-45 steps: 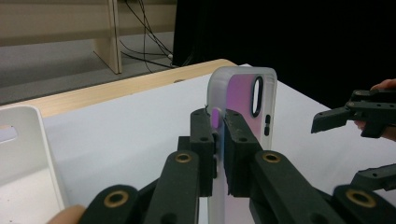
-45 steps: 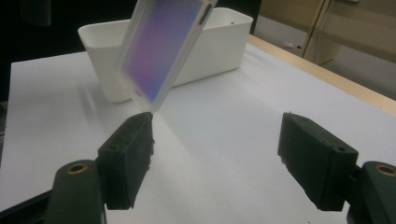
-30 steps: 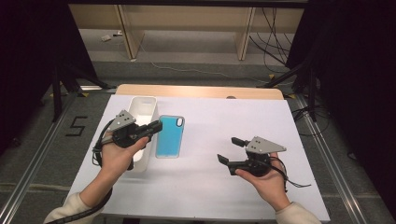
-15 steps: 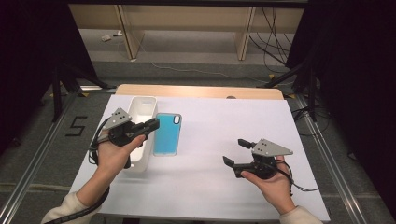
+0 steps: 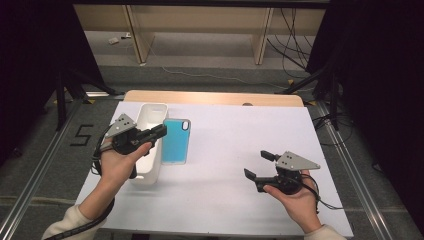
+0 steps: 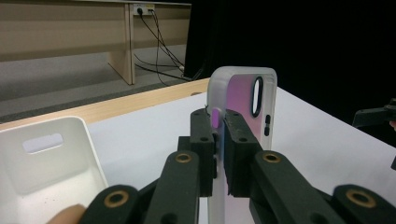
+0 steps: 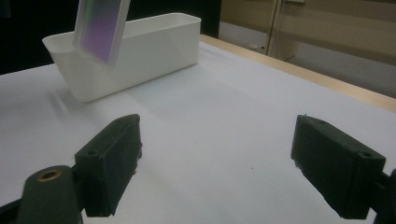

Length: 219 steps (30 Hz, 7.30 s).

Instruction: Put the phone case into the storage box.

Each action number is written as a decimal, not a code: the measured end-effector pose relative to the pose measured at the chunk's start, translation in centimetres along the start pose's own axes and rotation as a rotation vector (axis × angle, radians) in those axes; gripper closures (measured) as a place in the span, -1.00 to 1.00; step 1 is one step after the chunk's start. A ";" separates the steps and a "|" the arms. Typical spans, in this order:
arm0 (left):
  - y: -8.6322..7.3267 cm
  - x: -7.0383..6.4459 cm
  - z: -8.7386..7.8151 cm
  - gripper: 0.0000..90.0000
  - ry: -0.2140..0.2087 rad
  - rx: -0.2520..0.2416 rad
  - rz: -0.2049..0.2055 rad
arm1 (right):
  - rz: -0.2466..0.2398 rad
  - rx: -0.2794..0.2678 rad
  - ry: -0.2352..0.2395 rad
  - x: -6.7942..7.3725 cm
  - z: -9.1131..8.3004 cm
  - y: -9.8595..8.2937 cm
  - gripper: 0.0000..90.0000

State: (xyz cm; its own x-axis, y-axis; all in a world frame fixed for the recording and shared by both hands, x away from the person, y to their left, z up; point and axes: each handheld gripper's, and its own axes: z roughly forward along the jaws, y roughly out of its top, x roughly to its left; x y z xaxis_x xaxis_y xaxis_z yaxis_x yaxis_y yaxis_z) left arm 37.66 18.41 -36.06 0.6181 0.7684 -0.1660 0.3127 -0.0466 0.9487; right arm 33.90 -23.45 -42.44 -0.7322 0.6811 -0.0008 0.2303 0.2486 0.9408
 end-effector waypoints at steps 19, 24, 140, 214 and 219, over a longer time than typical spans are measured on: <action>0.5 0.9 -0.8 0.85 0.029 -0.018 -0.007 | 0.000 0.023 -0.018 0.1 -0.8 -0.5 -0.62; 0.8 1.3 -1.2 0.85 0.040 -0.031 -0.015 | -0.010 -0.003 -0.025 0.0 -0.8 -0.5 -0.62; 3.0 8.3 -1.8 0.85 0.086 -0.077 0.048 | 0.032 -0.013 -0.004 -0.1 0.1 -1.2 -0.60; 3.8 11.5 1.4 0.85 0.101 -0.048 0.063 | 0.040 0.006 0.013 0.0 -0.1 -1.2 -0.58; 3.8 11.8 1.6 0.85 0.105 -0.041 0.061 | 0.058 0.020 0.015 0.1 -0.1 -1.2 -0.58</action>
State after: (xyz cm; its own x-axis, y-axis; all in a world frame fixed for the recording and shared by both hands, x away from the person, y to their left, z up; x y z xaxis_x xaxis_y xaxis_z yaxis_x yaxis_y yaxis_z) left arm 47.26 26.27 -34.85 0.5557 0.8275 -0.0806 0.2454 -0.0706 0.9668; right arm 33.43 -23.76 -43.52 -0.7267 0.6844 0.0590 0.2853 0.2227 0.9322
